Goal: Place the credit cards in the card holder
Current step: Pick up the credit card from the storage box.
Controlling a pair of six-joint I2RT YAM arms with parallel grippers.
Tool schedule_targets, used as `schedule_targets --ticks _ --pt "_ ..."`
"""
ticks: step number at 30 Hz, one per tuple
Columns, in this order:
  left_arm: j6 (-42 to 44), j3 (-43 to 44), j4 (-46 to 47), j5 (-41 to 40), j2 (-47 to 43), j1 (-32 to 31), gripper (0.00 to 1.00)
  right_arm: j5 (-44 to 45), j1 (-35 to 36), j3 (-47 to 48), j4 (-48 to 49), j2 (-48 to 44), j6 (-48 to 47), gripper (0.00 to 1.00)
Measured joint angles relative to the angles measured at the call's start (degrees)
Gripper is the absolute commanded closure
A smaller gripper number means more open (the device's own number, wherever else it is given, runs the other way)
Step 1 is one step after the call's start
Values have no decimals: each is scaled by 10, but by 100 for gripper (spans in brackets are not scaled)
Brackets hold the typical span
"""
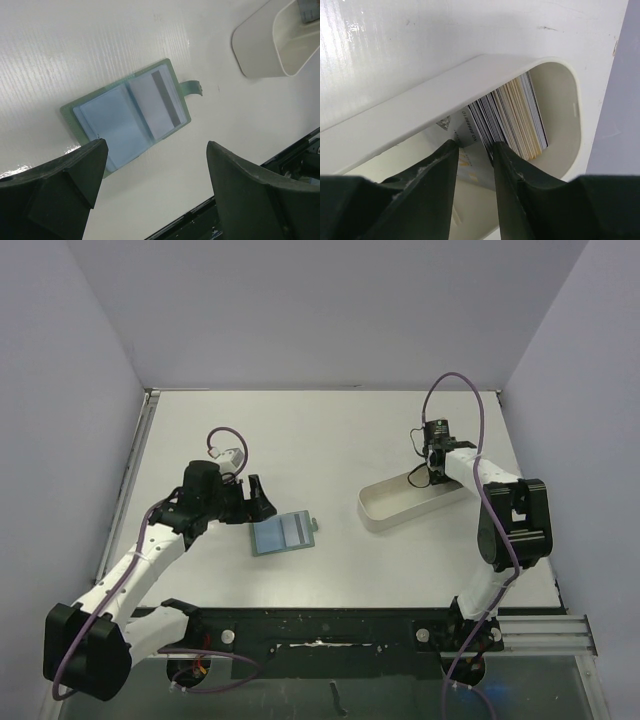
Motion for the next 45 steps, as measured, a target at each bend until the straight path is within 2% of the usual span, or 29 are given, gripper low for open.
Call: schedule_targets --ticks 2,6,11,17,23,31,39,45 --pt "0 0 0 0 4 2 20 1 0 0 0 0 0 76" --pt "1 0 -4 -9 13 5 5 3 2 0 -1 -4 -2 90" --pt "-5 1 -19 -28 44 31 5 -2 15 0 -7 -8 3 100" --pt "-23 1 -26 -28 99 64 28 -29 21 0 -21 -24 7 100" --pt "-44 1 -26 -19 128 70 44 -58 26 6 -50 -56 19 100" --pt "-54 1 -22 -11 173 72 51 -83 44 11 -88 -128 48 100" --pt "-65 -2 -2 -9 193 75 63 -97 117 20 -113 -179 89 100" --pt "-75 -6 29 6 211 75 66 -146 150 12 -97 -232 128 100"
